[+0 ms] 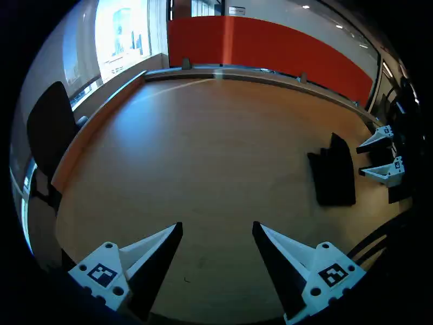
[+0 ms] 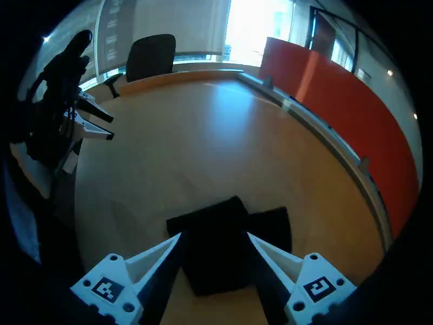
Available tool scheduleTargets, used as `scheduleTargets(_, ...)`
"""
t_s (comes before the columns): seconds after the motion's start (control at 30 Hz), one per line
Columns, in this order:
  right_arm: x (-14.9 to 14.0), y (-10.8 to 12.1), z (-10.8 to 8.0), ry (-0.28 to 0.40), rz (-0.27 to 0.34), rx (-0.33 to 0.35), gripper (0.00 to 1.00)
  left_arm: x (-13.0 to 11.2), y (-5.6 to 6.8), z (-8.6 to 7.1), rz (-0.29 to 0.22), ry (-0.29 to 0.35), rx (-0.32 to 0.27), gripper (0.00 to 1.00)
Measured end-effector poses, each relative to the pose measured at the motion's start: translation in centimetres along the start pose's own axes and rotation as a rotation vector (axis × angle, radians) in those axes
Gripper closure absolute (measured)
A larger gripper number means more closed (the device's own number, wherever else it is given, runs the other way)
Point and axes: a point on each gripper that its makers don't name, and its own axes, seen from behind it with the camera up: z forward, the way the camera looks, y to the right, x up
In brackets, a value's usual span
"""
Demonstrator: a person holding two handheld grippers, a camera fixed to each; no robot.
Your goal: Fold towel
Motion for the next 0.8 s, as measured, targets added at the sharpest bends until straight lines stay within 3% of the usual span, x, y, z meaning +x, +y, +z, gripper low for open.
scheduleTargets(0.3,-0.6,1.2,-1.0,0.008,0.050,-0.024,0.24,0.3,0.2,0.2,0.005,0.001,-0.007,0.05)
scheduleTargets(0.8,-1.4,1.2,-1.4,0.001,0.058,-0.038,0.25,0.8,0.7,0.1,0.012,0.009,-0.013,0.05)
